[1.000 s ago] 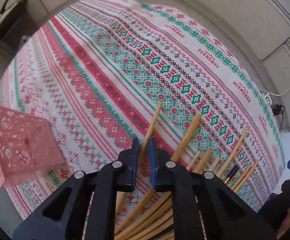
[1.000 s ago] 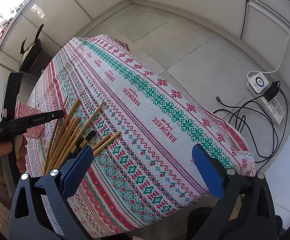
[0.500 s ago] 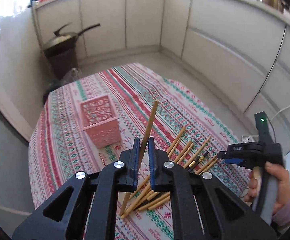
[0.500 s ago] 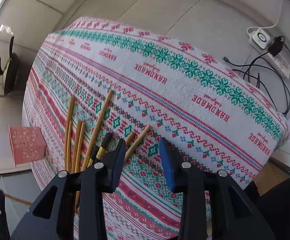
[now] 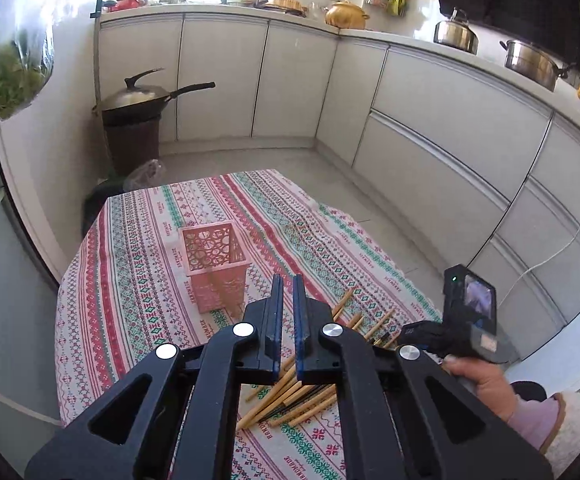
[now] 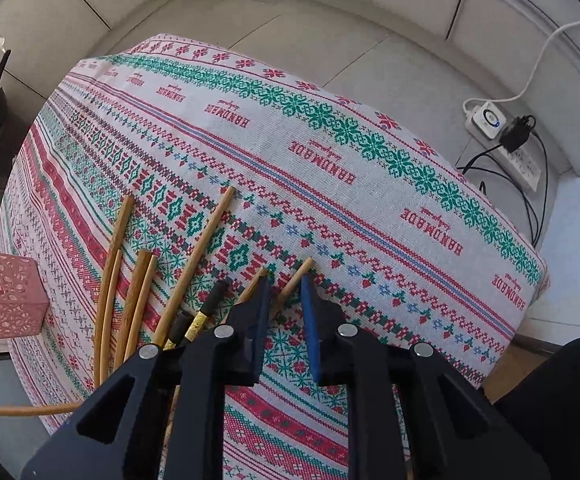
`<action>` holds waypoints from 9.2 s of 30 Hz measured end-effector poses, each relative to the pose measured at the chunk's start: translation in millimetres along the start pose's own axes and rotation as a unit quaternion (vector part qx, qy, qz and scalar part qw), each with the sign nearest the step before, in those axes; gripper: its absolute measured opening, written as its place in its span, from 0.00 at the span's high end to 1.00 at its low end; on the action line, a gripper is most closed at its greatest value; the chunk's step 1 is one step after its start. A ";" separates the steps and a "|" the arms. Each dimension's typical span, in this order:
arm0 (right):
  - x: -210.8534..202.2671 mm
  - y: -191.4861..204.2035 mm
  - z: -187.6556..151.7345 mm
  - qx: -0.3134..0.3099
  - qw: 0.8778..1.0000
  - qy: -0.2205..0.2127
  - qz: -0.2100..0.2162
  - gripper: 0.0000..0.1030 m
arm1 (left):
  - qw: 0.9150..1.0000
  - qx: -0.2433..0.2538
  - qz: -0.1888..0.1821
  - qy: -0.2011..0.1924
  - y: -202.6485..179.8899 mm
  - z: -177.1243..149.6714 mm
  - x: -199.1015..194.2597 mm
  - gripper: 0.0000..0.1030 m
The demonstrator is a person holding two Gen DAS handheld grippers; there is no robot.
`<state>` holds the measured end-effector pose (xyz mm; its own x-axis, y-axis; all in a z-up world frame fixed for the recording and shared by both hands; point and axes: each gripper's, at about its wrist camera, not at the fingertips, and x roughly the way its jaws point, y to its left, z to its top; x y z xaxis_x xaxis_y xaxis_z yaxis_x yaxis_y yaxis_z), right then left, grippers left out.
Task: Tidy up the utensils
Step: 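Grasp a bamboo chopstick with the right gripper while the left gripper lifts its chopstick, then carry both held chopsticks upright toward the pink mesh cup, then lower both chopsticks into the pink cup and open both grippers, then withdraw both grippers from the cup back toward the chopstick pile, then grasp another chopstick with the left gripper while the right gripper moves to the pile, then grasp another chopstick with the right gripper while the left gripper lifts its chopstick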
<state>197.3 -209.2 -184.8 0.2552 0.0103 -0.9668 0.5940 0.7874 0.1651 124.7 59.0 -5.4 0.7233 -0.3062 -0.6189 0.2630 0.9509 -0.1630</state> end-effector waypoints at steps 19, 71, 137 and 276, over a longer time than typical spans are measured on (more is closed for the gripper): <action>-39.7 -29.7 -18.3 -0.036 0.985 -0.040 0.162 0.95 | 0.891 -0.402 0.052 0.205 188.0 -65.2 114.0 0.83; -199.6 -31.2 -64.3 -0.199 0.914 -0.141 0.325 0.95 | 0.976 -0.141 0.157 -0.053 39.7 -29.5 -72.9 0.95; -202.0 179.4 45.2 -0.285 0.887 -0.190 0.310 0.73 | 0.977 -0.125 0.115 -0.129 63.1 119.0 3.8 0.95; 4.3 7.9 12.3 0.014 0.994 0.062 0.084 0.95 | 0.991 0.035 0.082 0.101 -6.1 6.3 53.2 0.94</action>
<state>212.5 -210.5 -185.2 0.2571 0.2166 -0.9418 0.5719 0.7515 0.3290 165.7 36.7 -32.5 0.6190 -0.1248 -0.7754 0.2013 0.9795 0.0029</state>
